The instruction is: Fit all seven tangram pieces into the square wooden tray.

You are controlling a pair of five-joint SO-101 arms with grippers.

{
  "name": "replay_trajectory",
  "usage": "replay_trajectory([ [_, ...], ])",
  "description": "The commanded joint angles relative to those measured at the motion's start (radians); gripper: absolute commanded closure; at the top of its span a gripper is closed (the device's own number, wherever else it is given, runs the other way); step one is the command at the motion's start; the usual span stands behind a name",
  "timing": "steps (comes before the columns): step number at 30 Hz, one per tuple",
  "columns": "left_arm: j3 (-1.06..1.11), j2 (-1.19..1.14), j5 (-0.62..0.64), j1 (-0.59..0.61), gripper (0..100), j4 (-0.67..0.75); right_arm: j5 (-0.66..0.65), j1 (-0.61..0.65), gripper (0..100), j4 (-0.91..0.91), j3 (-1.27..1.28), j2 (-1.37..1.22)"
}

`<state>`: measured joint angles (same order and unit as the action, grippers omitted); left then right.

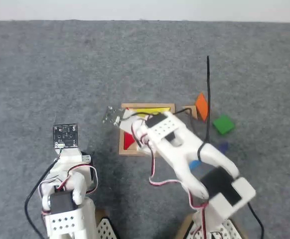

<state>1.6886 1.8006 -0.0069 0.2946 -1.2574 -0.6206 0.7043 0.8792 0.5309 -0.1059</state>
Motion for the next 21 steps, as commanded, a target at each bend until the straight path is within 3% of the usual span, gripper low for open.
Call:
replay_trajectory([
  [1,-0.005,0.018,-0.005,-0.006,96,-0.003,0.040,0.048,73.5,0.018,0.078,0.094],
  [10,-0.005,0.018,-0.005,-0.006,96,-0.003,0.046,0.045,73.5,0.077,0.146,0.203],
  [21,-0.005,0.018,-0.005,-0.006,96,-0.003,0.046,-0.277,73.5,0.263,0.011,0.529],
])
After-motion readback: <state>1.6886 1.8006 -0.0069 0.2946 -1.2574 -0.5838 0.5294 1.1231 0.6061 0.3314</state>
